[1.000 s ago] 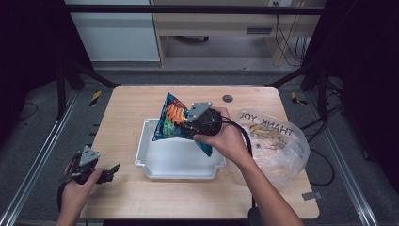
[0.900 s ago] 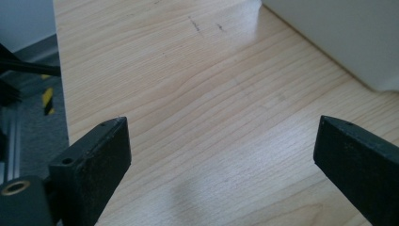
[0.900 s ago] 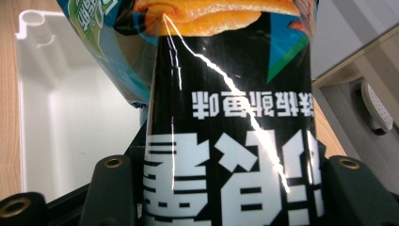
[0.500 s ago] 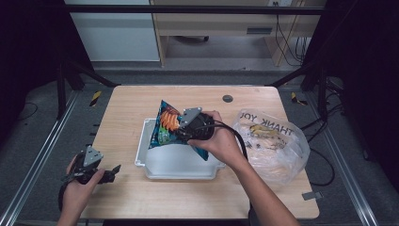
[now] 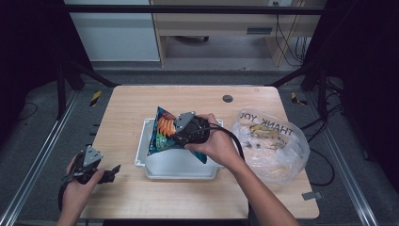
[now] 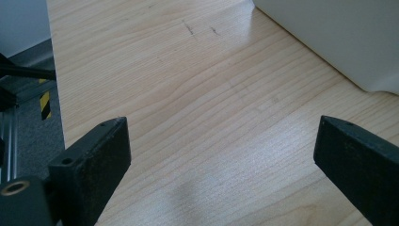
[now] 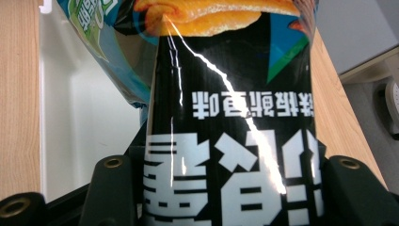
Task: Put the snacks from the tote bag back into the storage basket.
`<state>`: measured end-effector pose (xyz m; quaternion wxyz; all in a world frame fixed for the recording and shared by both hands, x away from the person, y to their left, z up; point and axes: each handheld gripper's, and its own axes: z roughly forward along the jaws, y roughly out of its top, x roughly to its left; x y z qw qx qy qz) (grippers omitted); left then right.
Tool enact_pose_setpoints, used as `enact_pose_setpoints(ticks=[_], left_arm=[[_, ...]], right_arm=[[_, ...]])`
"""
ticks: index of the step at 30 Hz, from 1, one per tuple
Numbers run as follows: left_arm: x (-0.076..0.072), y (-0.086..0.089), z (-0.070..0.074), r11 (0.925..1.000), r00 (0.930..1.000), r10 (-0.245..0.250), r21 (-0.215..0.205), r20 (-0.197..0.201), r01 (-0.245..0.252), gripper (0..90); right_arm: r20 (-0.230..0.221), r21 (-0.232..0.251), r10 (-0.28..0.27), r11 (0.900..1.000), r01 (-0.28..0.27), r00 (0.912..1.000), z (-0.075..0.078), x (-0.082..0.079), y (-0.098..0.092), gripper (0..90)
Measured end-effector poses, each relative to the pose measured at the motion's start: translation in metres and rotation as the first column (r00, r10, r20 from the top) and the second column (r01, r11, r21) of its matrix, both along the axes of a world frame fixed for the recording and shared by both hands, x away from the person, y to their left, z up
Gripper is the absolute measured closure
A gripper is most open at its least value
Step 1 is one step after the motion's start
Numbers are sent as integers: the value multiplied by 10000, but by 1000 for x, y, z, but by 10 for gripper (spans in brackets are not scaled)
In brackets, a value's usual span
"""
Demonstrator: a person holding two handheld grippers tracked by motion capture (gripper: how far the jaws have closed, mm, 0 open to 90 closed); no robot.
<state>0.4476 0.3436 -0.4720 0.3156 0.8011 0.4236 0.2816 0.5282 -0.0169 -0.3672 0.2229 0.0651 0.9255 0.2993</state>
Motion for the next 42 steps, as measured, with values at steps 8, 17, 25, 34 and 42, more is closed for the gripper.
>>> enact_pose_setpoints(ticks=[8,17,25,34,42], left_arm=[[0,0,0,10000,10000,0,6,7,0,40],[0,-1,0,10000,10000,-22,5,2,22,40],[0,-1,0,10000,10000,-48,24,-13,48,40],[0,-1,0,10000,10000,-53,-7,-5,53,40],[0,-3,0,9999,9999,-163,27,-8,163,40]], right_arm=[[-86,-145,170,9997,-171,9998,-7,-1,2,433],[-191,-245,161,9996,-166,9997,-13,-2,2,432],[-285,-429,267,9987,-279,9992,-18,-2,2,432],[-309,-383,266,9989,-277,9992,-19,-2,2,432],[-385,-453,265,9986,-282,9989,-24,-2,3,432]])
